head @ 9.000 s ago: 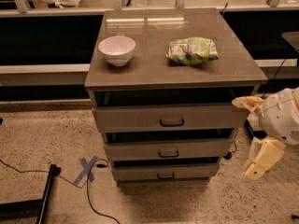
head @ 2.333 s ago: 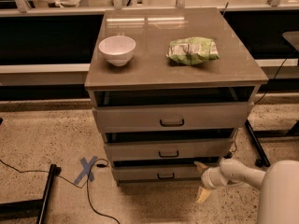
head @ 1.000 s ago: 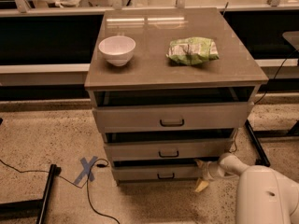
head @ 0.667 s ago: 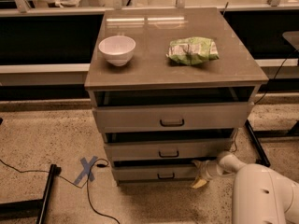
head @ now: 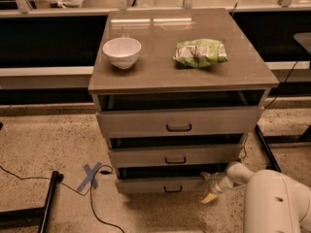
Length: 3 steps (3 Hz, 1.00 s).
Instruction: Open bottom drawer
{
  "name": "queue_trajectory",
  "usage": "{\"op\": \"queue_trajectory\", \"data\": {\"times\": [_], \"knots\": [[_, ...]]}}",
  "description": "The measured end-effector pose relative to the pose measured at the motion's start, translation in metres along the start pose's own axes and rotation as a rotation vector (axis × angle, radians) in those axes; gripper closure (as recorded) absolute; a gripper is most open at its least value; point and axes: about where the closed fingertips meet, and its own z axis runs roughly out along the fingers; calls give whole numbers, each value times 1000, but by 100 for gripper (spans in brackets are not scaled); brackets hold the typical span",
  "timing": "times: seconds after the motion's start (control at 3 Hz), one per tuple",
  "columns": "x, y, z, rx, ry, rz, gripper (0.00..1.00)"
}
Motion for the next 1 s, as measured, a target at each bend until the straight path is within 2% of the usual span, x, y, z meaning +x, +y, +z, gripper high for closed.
{"op": "queue_trajectory", "data": {"times": [0.33,0.67,1.0], "knots": [[-1,0,-3,0,0,0,29],[-2,1,-2,-2,-1,0,24],[-3,1,-2,-2,-1,0,2]]}}
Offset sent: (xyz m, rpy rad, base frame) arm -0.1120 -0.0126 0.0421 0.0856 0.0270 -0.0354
